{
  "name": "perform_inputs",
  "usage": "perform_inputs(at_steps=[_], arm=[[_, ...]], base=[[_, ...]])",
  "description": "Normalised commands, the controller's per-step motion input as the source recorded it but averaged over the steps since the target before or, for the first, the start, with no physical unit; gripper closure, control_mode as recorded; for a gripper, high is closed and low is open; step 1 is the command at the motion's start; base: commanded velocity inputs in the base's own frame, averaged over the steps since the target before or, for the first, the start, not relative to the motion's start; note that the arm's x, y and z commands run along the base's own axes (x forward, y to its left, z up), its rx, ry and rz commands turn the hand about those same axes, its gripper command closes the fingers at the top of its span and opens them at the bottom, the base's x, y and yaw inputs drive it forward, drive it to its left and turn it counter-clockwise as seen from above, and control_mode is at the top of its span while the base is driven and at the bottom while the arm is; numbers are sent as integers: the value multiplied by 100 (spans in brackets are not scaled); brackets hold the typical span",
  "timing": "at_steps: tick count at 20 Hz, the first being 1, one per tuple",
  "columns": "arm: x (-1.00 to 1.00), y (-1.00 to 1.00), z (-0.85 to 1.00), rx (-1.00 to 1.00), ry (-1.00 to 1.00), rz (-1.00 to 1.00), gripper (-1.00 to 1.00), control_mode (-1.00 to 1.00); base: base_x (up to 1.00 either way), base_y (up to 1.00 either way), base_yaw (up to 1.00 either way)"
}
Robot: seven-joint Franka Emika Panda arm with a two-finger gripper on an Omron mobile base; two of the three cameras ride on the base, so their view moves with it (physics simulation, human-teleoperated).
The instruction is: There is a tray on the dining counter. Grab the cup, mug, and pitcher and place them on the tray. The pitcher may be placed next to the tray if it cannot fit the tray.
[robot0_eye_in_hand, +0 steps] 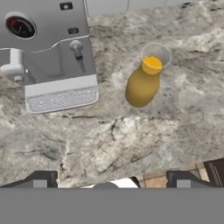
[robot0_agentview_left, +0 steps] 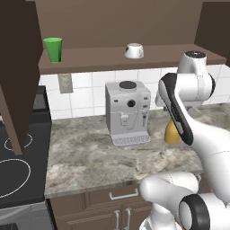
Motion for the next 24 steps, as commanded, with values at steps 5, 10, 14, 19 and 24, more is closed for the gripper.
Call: perform_inputs(at_steps=[5,10,14,19,24], arm=[[-18,-46,-16,2,-3,8,-100,-100],[-12,-44,-23,7,-6,24,-100,-100],[-5,-42,-23,7,-16,34,-100,-100],[-3,-36,-25,5,-28,38,-100,-100],[-1,-24,-30,4,-40,36,-100,-100]], base=[[0,0,0],[0,0,0],[0,0,0],[0,0,0],[0,0,0]])
